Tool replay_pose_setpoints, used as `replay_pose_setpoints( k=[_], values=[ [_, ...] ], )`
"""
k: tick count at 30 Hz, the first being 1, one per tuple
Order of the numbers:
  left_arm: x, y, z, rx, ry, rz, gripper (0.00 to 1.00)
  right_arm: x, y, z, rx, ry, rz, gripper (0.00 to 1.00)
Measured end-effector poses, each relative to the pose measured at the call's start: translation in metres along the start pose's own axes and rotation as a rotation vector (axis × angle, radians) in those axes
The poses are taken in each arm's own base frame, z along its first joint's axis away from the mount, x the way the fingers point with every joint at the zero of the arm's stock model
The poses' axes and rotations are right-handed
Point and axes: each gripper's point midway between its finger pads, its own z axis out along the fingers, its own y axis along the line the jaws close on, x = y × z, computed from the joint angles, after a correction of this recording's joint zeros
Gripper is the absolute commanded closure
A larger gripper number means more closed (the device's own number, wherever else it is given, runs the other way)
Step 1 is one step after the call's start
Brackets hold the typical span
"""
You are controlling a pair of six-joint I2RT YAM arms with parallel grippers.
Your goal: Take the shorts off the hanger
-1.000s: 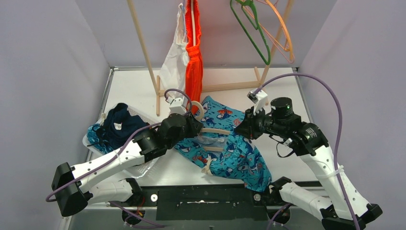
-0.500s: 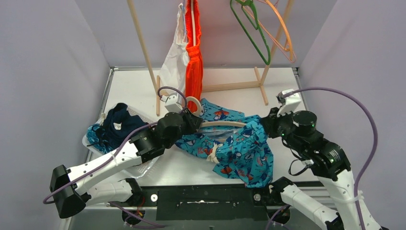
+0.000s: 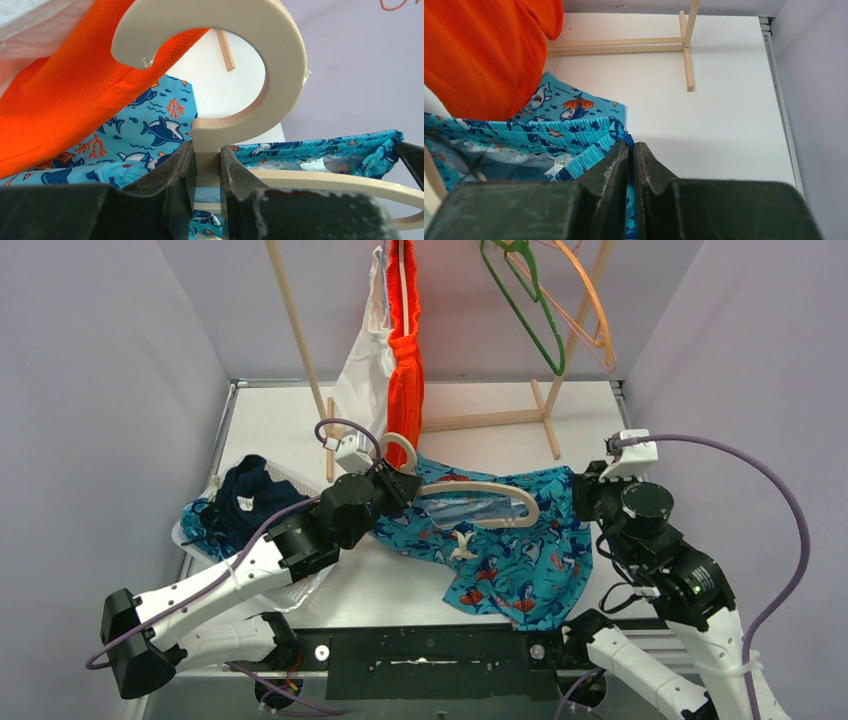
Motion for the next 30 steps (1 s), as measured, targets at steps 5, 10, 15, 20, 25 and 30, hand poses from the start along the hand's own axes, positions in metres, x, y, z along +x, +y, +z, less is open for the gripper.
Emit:
replay_pose_setpoints(
  k=[5, 10, 15, 20, 25, 30],
  values=[
    [0.0, 0.0, 0.0, -0.002, -0.002, 0.0, 1.0, -0.012, 0.008, 0.02, 0.01, 0.021, -0.047, 1.0],
    [-0.002, 0.0, 0.0, -0.003, -0.009, -0.008, 1.0, -0.06, 0.03, 0.033, -0.061, -0.041, -0.074, 0.94],
    [-0.011, -0.002, -0.008, 0.012, -0.024, -0.018, 1.0, -0.07, 0.052, 0.034, -0.181, -0.054, -0.108, 0.93],
    [-0.012, -0.003, -0.015, 0.027, -0.015, -0.007, 1.0, -0.007, 0.053, 0.044, -0.182, 0.096, -0.078, 0.82],
    [-0.001, -0.001, -0.013, 0.032, 0.028, 0.024, 1.0, 0.066, 0.044, 0.044, -0.143, 0.29, -0.046, 0.53],
    [0.016, 0.007, -0.004, 0.008, 0.082, 0.058, 1.0, 0.043, 0.038, 0.025, -0.146, 0.189, 0.001, 0.37]
  ],
)
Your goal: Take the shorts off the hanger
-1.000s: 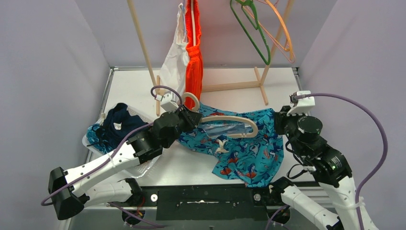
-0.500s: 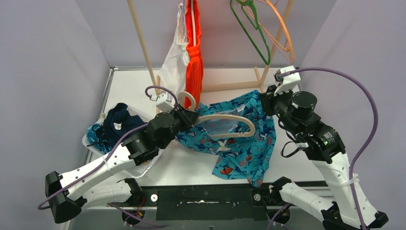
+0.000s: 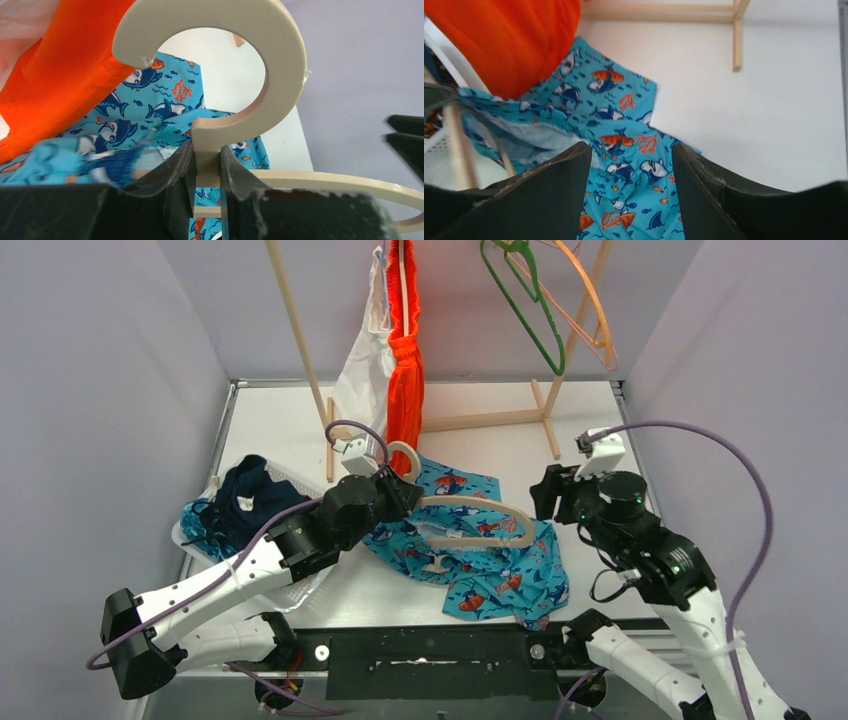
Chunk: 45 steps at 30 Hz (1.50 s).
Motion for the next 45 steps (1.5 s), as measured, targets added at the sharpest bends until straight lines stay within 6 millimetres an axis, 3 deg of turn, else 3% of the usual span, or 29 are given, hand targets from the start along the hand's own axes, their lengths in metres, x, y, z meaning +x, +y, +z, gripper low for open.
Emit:
replay_pose_setpoints(
  k=[4, 7, 9, 14, 17, 19, 23, 26, 28, 38, 45],
  values=[
    [0.006, 0.005, 0.002, -0.017, 0.02, 0.011, 1.0, -0.036, 0.005, -0.031, -0.05, -0.14, 0.018, 0.29],
    [0.006, 0.004, 0.002, -0.016, 0.022, 0.011, 1.0, -0.058, 0.023, -0.049, -0.165, -0.213, 0.013, 0.23],
    [0.006, 0.004, 0.002, -0.016, 0.022, 0.011, 1.0, -0.063, 0.044, -0.056, -0.285, -0.22, -0.004, 0.22],
    [0.007, 0.005, 0.003, -0.016, 0.026, 0.012, 1.0, -0.034, 0.089, -0.04, -0.524, -0.042, -0.046, 0.27],
    [0.008, 0.004, 0.003, -0.015, 0.029, 0.012, 1.0, -0.005, 0.1, -0.023, -0.58, 0.112, -0.053, 0.31],
    [0.008, 0.005, 0.003, -0.015, 0.03, 0.01, 1.0, 0.018, 0.103, -0.015, -0.608, 0.209, -0.054, 0.42],
    [0.009, 0.006, 0.003, -0.017, 0.032, 0.008, 1.0, 0.044, 0.101, -0.022, -0.629, 0.294, -0.062, 0.72],
    [0.012, 0.005, 0.001, -0.005, 0.041, -0.001, 1.0, 0.042, 0.1, -0.029, -0.631, 0.271, -0.071, 0.89],
    [0.012, 0.0, 0.0, 0.019, 0.049, -0.005, 0.89, 0.038, 0.097, -0.032, -0.619, 0.241, -0.079, 1.0],
    [0.018, -0.018, -0.004, 0.123, 0.093, -0.012, 0.45, 0.024, 0.08, -0.055, -0.533, 0.214, -0.099, 1.0],
    [0.044, -0.001, -0.008, 0.13, 0.171, 0.024, 0.37, 0.019, 0.053, -0.059, -0.379, 0.207, -0.107, 1.0]
  ],
)
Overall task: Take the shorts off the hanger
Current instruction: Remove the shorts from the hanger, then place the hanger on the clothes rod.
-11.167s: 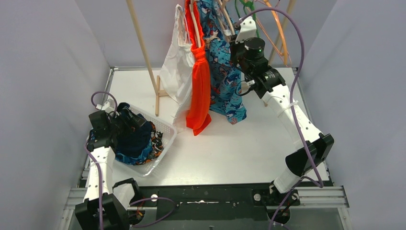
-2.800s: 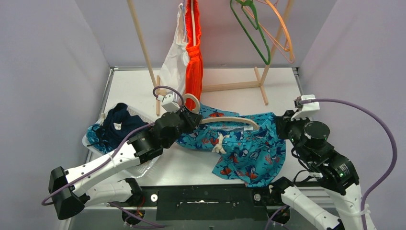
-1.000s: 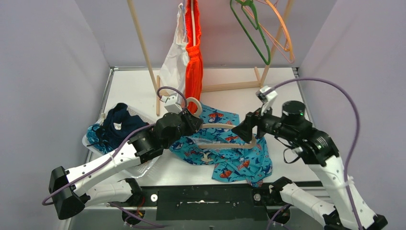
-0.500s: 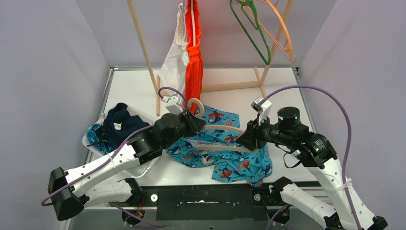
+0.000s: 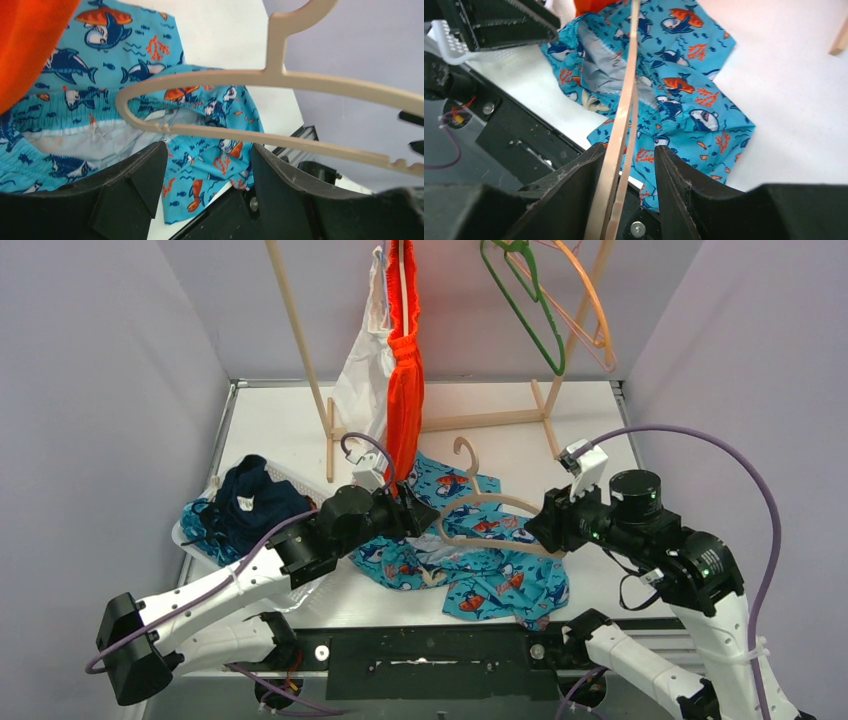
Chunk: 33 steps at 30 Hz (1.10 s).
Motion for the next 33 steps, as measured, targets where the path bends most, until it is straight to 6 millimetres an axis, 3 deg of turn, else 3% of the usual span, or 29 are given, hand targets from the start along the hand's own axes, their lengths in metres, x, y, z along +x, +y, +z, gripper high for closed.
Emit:
replay_pose_setpoints(
  k=[5, 12, 16, 21, 26, 33],
  values=[
    [0.013, 0.006, -0.007, 0.005, 0.049, 0.026, 0.35, -0.01, -0.011, -0.014, 0.08, -0.059, -0.002, 1.0],
    [0.001, 0.014, -0.026, -0.028, 0.003, 0.048, 0.32, -0.044, -0.016, -0.043, 0.147, -0.218, -0.017, 1.0],
    [0.001, 0.027, -0.028, -0.084, 0.004, 0.059, 0.32, -0.051, -0.017, -0.049, 0.157, -0.258, -0.021, 1.0],
    [0.004, 0.028, -0.025, -0.087, 0.014, 0.057, 0.32, -0.029, -0.016, -0.018, 0.118, -0.136, -0.007, 1.0],
    [0.013, 0.017, -0.002, -0.039, 0.049, 0.043, 0.32, 0.01, -0.012, 0.015, 0.062, 0.057, 0.049, 0.99],
    [0.005, -0.025, 0.047, 0.046, 0.035, -0.002, 0.32, 0.032, -0.008, 0.012, 0.044, 0.147, 0.09, 0.96]
  ],
)
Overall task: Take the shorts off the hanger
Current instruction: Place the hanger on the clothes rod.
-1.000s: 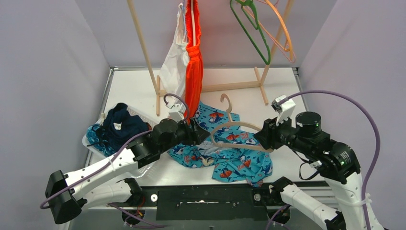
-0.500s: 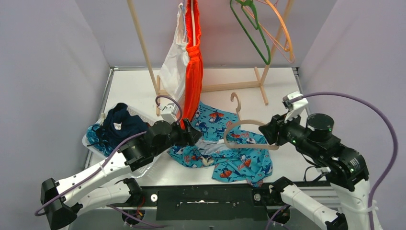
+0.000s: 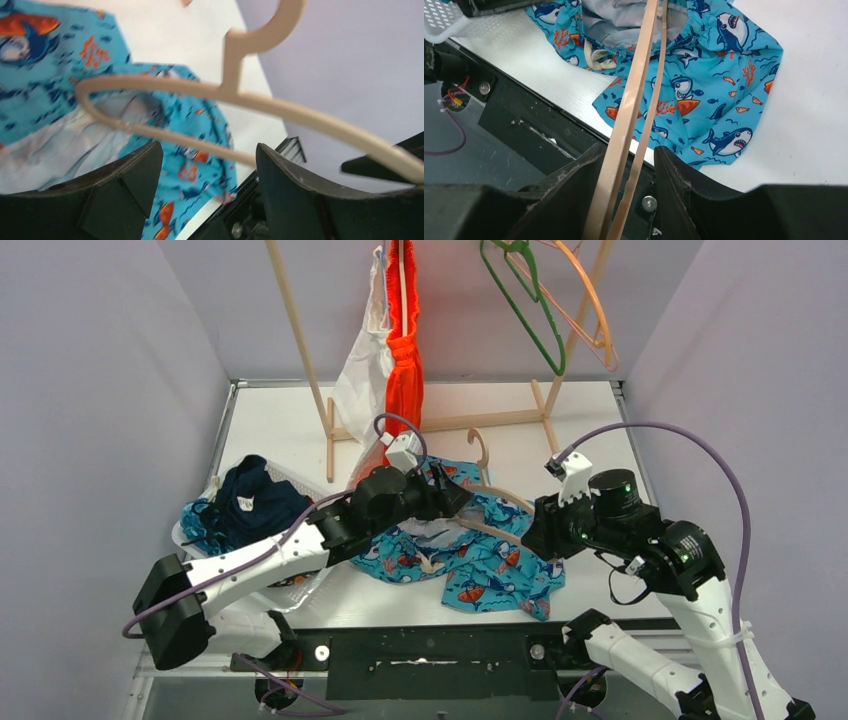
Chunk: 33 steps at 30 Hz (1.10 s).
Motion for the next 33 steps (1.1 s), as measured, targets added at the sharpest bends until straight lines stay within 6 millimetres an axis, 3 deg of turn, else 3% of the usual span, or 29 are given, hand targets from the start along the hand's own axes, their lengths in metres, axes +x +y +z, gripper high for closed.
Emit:
replay_pose_setpoints(
  k=[6, 8, 11, 17, 21, 23, 25, 29, 33],
  values=[
    [-0.033, -0.05, 0.032, 0.09, -0.112, -0.01, 0.32, 0.011, -0.001, -0.004, 0.002, 0.038, 0.007, 0.95],
    [-0.039, -0.058, 0.041, 0.109, -0.136, -0.012, 0.35, 0.012, -0.001, -0.004, 0.003, 0.041, 0.007, 0.95],
    [-0.036, -0.058, 0.052, 0.113, -0.139, -0.014, 0.41, 0.012, -0.001, -0.004, 0.003, 0.042, 0.008, 0.94],
    [-0.009, -0.039, 0.077, 0.094, -0.068, -0.025, 0.71, 0.012, -0.001, -0.004, 0.003, 0.042, 0.011, 0.9],
    [-0.004, -0.039, 0.085, 0.139, -0.051, -0.036, 1.0, 0.014, -0.001, -0.006, 0.007, 0.046, 0.016, 0.76],
    [-0.003, -0.041, 0.085, 0.152, -0.045, -0.03, 1.0, 0.013, -0.001, -0.008, 0.013, 0.042, 0.019, 0.65],
    [-0.003, -0.044, 0.085, 0.158, -0.035, -0.025, 1.0, 0.01, -0.001, -0.013, 0.021, 0.034, 0.023, 0.47],
    [-0.003, -0.043, 0.085, 0.148, -0.029, -0.01, 1.0, -0.002, -0.001, -0.028, 0.043, -0.007, 0.038, 0.32],
    [-0.006, -0.042, 0.085, 0.124, -0.03, 0.007, 1.0, -0.012, 0.004, -0.042, 0.041, -0.043, 0.052, 0.33]
  ],
)
